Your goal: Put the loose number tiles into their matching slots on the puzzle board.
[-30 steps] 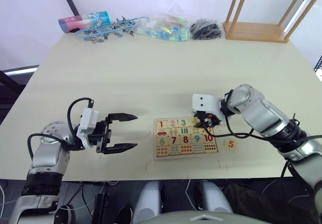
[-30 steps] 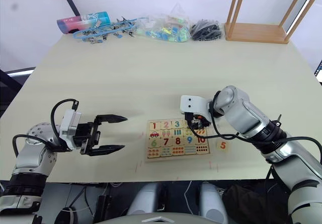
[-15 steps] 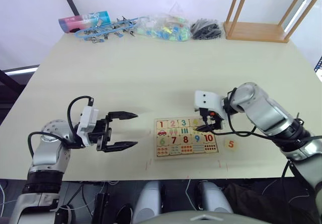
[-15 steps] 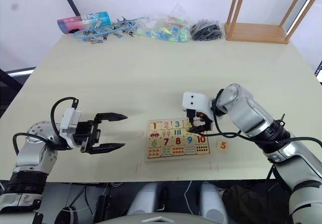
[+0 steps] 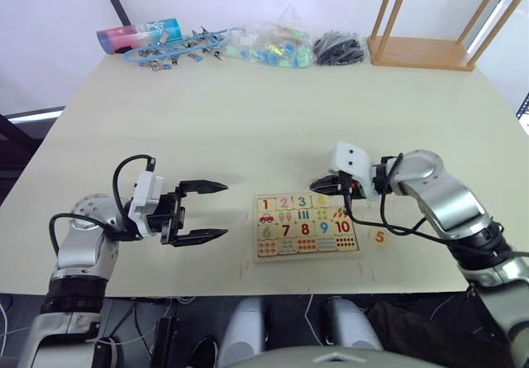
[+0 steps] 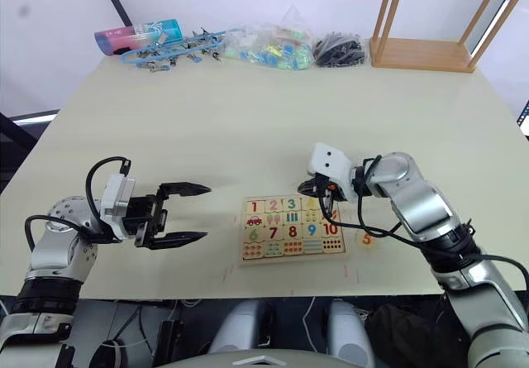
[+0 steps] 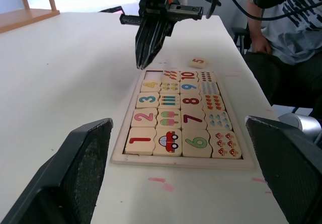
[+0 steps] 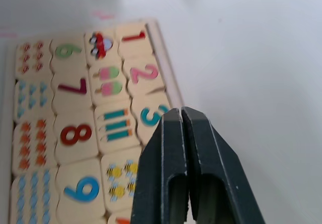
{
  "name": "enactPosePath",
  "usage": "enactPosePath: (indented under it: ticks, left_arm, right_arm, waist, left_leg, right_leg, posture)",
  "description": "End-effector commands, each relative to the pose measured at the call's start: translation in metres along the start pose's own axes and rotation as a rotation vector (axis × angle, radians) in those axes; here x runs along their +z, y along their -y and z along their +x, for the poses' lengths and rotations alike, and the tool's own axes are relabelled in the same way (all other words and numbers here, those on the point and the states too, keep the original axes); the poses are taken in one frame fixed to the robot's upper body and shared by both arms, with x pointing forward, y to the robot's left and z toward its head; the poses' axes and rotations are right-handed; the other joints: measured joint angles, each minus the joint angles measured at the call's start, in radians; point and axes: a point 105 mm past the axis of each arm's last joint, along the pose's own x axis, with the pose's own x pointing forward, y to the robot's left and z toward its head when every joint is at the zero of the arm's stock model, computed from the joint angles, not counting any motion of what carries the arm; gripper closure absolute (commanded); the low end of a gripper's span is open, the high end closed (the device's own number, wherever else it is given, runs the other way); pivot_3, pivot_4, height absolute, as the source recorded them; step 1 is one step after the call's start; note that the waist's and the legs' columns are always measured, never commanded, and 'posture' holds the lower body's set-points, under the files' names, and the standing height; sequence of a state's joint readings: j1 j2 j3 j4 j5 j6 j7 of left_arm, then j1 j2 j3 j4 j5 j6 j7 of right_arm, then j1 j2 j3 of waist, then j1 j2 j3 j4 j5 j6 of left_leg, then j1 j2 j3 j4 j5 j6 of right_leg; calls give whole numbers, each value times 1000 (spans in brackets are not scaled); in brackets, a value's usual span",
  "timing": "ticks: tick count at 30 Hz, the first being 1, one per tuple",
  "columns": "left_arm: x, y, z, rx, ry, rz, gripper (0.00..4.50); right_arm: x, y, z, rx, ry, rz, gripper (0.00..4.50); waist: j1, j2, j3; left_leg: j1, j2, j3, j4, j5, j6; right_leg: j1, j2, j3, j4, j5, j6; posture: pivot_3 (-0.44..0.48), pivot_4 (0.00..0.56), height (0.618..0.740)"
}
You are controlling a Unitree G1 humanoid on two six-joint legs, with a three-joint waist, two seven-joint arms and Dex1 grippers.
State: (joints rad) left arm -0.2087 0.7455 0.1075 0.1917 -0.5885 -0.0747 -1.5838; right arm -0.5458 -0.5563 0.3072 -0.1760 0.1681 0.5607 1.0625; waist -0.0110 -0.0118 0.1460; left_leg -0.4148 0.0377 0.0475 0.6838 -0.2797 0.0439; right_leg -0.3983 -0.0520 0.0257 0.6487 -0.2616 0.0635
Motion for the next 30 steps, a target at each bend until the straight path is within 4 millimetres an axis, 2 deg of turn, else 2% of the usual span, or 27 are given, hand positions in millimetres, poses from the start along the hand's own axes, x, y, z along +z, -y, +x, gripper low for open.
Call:
enactPosePath:
  ticks: [1, 6, 17, 22, 26, 30]
  left_arm:
    - [5, 1, -3, -29, -5, 31, 0]
    - [6, 1, -3, -33, -8, 32, 0]
    - [8, -1, -4, -38, -17, 37, 0]
    - [7, -1, -2, -39, -17, 39, 0]
    - [7, -1, -1, -37, -11, 34, 0]
    - [3, -3, -1, 23, -5, 10, 0]
  right_arm:
    - [6, 5, -7, -52, 120, -7, 4470]
    - [-13, 2, -6, -68, 197, 52, 4470]
    - [-66, -6, -4, -61, 15, 87, 4470]
    - [-63, -3, -7, -86, 30, 85, 4470]
    - [-51, 0, -14, -106, 99, 83, 4470]
    - [-37, -5, -35, -157, 196, 89, 4470]
  waist:
    - [0, 0, 0]
    - [0, 0, 0]
    - [0, 0, 0]
    - [0, -1, 0]
    - [1, -1, 0]
    - [6, 0, 0]
  left_leg:
    - [0, 0, 0, 0, 0, 0]
    - [0, 0, 0, 0, 0, 0]
    - [1, 0, 0, 0, 0, 0]
    - [2, 0, 0, 1, 0, 0]
    - [2, 0, 0, 1, 0, 0]
    - [1, 0, 0, 1, 0, 0]
  right_leg:
    - [0, 0, 0, 0, 0, 0]
    - [1, 0, 0, 0, 0, 0]
    - [1, 0, 1, 1, 0, 0]
    - [1, 1, 1, 2, 0, 0]
    - [1, 1, 1, 2, 0, 0]
    - [1, 1, 0, 1, 0, 0]
  posture:
    - [0, 150, 737]
    - [0, 150, 737]
    - [0, 150, 737]
    - [0, 150, 737]
    - [0, 150, 737]
    - [0, 150, 737]
